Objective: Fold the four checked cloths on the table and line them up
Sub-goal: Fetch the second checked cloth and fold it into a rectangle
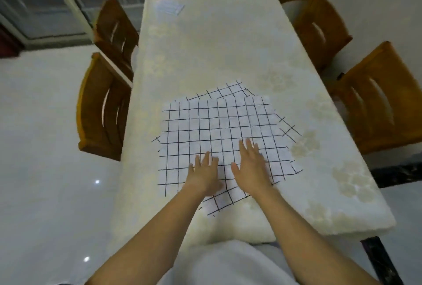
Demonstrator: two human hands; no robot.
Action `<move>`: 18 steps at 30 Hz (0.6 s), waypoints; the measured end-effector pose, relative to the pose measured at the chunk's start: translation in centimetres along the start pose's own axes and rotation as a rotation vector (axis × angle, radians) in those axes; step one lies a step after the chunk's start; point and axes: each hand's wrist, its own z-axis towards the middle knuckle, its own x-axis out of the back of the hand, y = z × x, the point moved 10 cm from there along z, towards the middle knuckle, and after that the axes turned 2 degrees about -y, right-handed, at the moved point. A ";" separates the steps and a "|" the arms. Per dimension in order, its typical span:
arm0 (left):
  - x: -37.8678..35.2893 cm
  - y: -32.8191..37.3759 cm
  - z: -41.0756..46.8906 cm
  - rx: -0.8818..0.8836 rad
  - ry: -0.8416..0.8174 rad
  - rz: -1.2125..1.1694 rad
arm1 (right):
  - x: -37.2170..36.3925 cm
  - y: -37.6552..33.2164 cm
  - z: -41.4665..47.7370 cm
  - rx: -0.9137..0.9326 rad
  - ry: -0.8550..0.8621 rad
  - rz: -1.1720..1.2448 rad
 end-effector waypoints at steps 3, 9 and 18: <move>-0.4 1.5 -0.5 0.028 0.024 -0.014 | -2.4 1.8 2.0 0.100 -0.154 -0.118; -1.7 2.1 0.2 0.163 0.052 -0.106 | -4.7 7.7 1.8 0.236 -0.261 -0.372; -2.7 8.0 2.7 0.068 0.140 -0.045 | 0.3 10.6 0.2 0.072 -0.006 -0.383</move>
